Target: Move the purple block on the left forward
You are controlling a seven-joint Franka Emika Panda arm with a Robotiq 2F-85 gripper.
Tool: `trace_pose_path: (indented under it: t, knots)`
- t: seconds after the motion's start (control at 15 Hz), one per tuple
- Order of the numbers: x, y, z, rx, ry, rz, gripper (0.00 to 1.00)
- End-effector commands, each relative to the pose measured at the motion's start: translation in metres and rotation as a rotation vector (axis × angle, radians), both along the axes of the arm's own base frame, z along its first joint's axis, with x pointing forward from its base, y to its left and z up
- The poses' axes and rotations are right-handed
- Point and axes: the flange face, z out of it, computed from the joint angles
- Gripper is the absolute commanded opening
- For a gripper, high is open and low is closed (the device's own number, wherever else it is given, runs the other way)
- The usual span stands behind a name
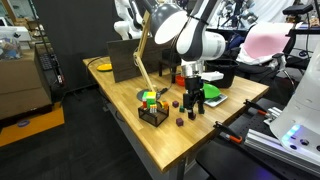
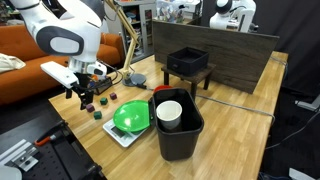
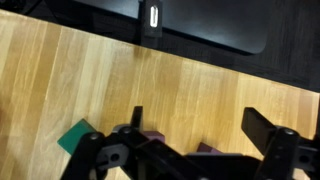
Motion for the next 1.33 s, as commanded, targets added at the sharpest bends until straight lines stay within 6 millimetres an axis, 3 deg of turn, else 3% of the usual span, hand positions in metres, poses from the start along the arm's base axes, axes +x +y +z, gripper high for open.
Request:
trace_pose_path:
  t: [0.0,0.4,1.13,1.27]
  knots:
    - [0.011,0.005,-0.010,-0.032,0.009,0.003,1.00]
    - [0.015,0.007,-0.024,-0.100,0.033,0.017,1.00]
    - [0.027,0.006,-0.024,-0.147,0.018,0.015,1.00]
    - [0.031,0.004,-0.023,-0.141,0.015,0.008,0.93]
